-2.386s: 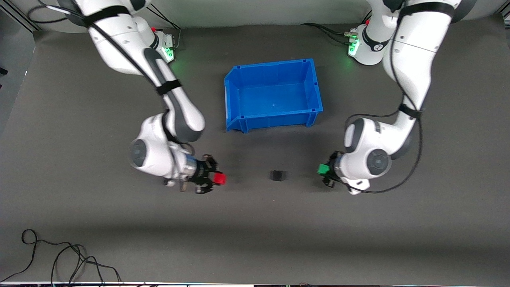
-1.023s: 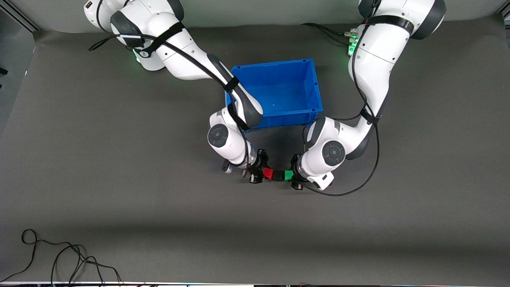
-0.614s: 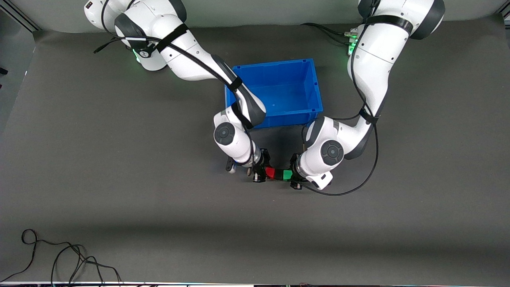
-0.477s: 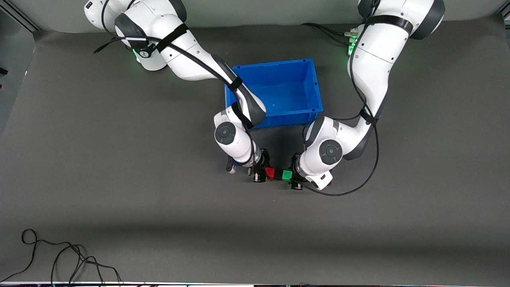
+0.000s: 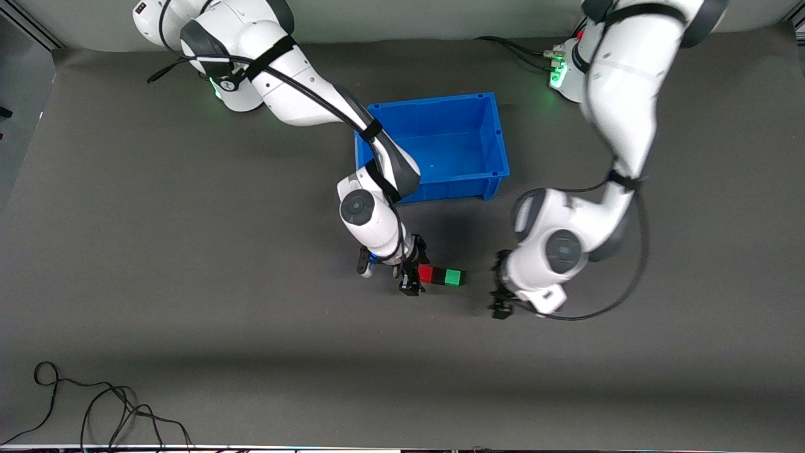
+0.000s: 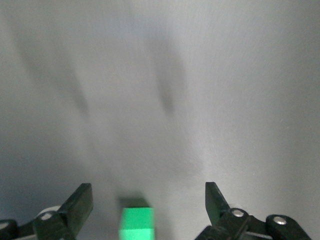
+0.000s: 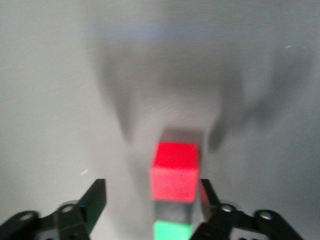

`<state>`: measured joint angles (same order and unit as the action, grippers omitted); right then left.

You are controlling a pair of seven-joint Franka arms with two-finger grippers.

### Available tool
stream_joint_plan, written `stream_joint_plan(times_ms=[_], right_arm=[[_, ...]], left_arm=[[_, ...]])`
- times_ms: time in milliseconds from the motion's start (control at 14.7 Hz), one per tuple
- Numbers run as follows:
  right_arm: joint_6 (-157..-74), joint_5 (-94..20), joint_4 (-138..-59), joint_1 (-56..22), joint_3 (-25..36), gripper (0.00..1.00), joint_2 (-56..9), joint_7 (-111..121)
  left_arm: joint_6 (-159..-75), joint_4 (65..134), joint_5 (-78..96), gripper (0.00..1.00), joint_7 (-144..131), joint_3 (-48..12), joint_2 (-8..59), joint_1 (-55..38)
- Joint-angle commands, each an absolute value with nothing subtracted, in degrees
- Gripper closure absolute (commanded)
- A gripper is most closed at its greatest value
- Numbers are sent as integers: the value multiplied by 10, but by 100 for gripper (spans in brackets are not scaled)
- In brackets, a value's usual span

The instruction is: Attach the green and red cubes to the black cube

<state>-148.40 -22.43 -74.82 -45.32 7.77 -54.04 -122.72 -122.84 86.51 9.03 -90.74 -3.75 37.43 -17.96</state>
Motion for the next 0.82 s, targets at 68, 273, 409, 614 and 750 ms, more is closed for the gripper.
stream_joint_plan(times_ms=[68,273,409,614,750], right_arm=[[-1375,-143,-752,-437,91,0,-463,-1192],[-1257,-135,-756,-401,93,0,-383,-1073],[-1160,-134,-758,-372,94,0,-325,-970],[-1019,-91,-758,-361,128,0,-253,-811],[-964,-50,-760,-359,135,0,-212,-714]], left_arm=[[-1115,902,66,0,-720,-30,294,-136],[-1080,940,36,0,-584,-25,224,-72],[-1077,981,28,0,-473,-25,161,-29],[-1075,1040,11,0,-326,-24,65,16],[-1044,1037,3,0,-248,-24,37,22]])
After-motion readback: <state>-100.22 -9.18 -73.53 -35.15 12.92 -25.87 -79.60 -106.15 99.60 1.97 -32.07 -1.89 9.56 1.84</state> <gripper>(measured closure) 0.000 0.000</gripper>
